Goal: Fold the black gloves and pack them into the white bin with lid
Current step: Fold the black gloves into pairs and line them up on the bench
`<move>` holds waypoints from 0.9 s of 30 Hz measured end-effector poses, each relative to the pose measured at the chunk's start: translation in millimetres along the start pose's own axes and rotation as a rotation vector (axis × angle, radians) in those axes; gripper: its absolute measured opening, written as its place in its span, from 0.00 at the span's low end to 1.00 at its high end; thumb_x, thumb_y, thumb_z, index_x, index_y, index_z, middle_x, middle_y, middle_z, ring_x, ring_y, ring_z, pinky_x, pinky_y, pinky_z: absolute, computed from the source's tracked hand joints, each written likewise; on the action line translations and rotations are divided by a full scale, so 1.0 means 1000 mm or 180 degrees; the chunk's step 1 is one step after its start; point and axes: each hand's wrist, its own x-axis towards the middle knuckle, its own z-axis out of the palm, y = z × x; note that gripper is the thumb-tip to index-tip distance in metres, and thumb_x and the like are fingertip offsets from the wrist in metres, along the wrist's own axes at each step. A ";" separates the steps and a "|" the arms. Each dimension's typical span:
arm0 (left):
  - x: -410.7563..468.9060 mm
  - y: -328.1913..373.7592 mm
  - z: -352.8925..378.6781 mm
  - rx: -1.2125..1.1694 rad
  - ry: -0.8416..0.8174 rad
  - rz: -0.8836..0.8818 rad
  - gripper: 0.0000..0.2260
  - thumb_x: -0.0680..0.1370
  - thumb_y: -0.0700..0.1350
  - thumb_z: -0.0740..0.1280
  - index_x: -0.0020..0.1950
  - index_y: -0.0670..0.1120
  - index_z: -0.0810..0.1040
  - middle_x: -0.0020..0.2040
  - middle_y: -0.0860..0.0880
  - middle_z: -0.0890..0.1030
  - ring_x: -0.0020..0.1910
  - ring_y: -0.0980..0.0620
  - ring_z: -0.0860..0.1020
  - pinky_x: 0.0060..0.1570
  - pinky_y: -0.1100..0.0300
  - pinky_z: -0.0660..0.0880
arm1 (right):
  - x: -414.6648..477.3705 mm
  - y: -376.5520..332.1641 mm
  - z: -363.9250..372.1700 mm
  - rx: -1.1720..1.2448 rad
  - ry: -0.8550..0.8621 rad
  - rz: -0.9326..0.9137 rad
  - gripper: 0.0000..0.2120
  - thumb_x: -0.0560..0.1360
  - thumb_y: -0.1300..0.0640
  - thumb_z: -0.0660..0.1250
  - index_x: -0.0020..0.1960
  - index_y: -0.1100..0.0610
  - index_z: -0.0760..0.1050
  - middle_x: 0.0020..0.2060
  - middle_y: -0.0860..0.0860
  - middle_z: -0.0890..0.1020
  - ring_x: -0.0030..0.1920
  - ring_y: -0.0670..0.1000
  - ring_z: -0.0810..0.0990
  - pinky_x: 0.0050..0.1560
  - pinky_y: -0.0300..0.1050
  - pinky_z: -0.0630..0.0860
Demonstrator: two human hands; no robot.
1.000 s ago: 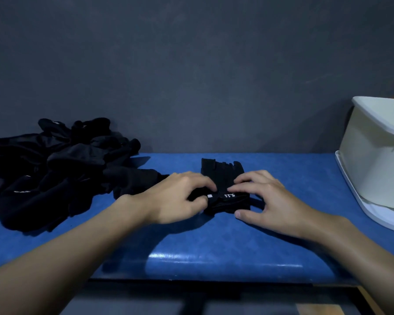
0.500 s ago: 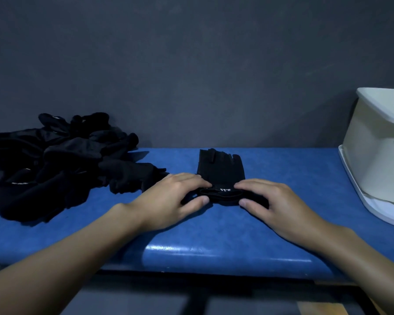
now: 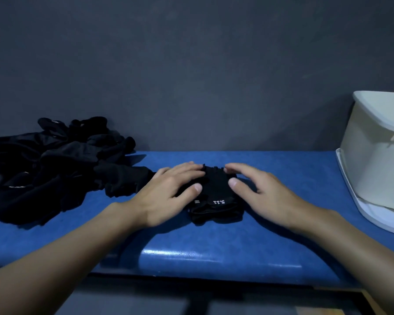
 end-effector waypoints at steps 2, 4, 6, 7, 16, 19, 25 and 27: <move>-0.001 -0.002 0.000 0.0342 -0.0340 -0.0047 0.33 0.76 0.67 0.45 0.76 0.55 0.67 0.78 0.60 0.63 0.77 0.66 0.53 0.75 0.55 0.53 | 0.004 0.004 0.005 -0.0214 -0.0298 0.0106 0.23 0.80 0.47 0.61 0.73 0.50 0.67 0.70 0.44 0.73 0.70 0.44 0.69 0.69 0.39 0.64; -0.002 -0.004 0.000 0.0589 -0.0479 -0.0045 0.35 0.75 0.68 0.44 0.78 0.55 0.63 0.79 0.60 0.61 0.77 0.66 0.51 0.75 0.58 0.51 | 0.006 0.010 0.009 -0.0569 -0.0586 0.0094 0.25 0.80 0.44 0.60 0.75 0.51 0.66 0.73 0.45 0.68 0.74 0.43 0.63 0.74 0.43 0.60; -0.001 -0.004 0.000 0.0731 -0.0566 -0.0071 0.37 0.74 0.69 0.43 0.79 0.54 0.62 0.79 0.59 0.59 0.78 0.65 0.51 0.75 0.59 0.50 | 0.007 0.012 0.010 -0.0764 -0.0706 0.0027 0.25 0.80 0.43 0.59 0.74 0.51 0.67 0.75 0.45 0.66 0.76 0.42 0.59 0.76 0.46 0.57; 0.000 -0.004 -0.001 0.0770 -0.0615 -0.0099 0.38 0.73 0.70 0.42 0.79 0.54 0.61 0.80 0.59 0.58 0.78 0.64 0.50 0.75 0.59 0.49 | 0.007 0.011 0.008 -0.0731 -0.0668 -0.0002 0.24 0.80 0.44 0.60 0.73 0.50 0.68 0.74 0.44 0.67 0.75 0.42 0.60 0.76 0.47 0.57; -0.002 0.002 -0.011 0.0575 -0.0597 0.0047 0.35 0.76 0.67 0.41 0.77 0.55 0.65 0.79 0.58 0.60 0.78 0.64 0.51 0.76 0.58 0.51 | -0.013 -0.013 -0.016 -0.0495 -0.1009 -0.0405 0.16 0.73 0.49 0.70 0.61 0.43 0.78 0.57 0.36 0.78 0.59 0.38 0.76 0.62 0.42 0.72; -0.008 0.010 -0.021 0.0558 -0.0511 0.0386 0.30 0.78 0.66 0.45 0.73 0.55 0.70 0.74 0.59 0.68 0.76 0.64 0.58 0.74 0.56 0.56 | -0.016 -0.011 -0.013 -0.0661 -0.1097 -0.0396 0.21 0.71 0.55 0.68 0.62 0.41 0.75 0.59 0.34 0.76 0.60 0.39 0.75 0.63 0.43 0.72; -0.018 0.013 -0.022 0.0890 -0.0812 0.0581 0.35 0.74 0.71 0.58 0.77 0.55 0.63 0.74 0.58 0.67 0.76 0.63 0.57 0.73 0.62 0.55 | -0.016 -0.012 -0.009 -0.0706 -0.0876 -0.0406 0.16 0.75 0.56 0.67 0.60 0.40 0.74 0.51 0.38 0.79 0.52 0.40 0.77 0.54 0.44 0.75; -0.020 0.013 -0.019 0.0781 -0.0679 0.0513 0.34 0.74 0.69 0.62 0.76 0.56 0.63 0.74 0.58 0.68 0.75 0.63 0.59 0.73 0.61 0.58 | -0.016 -0.012 -0.009 -0.0574 -0.0765 -0.0308 0.13 0.77 0.57 0.65 0.58 0.42 0.75 0.43 0.42 0.81 0.43 0.42 0.78 0.47 0.43 0.76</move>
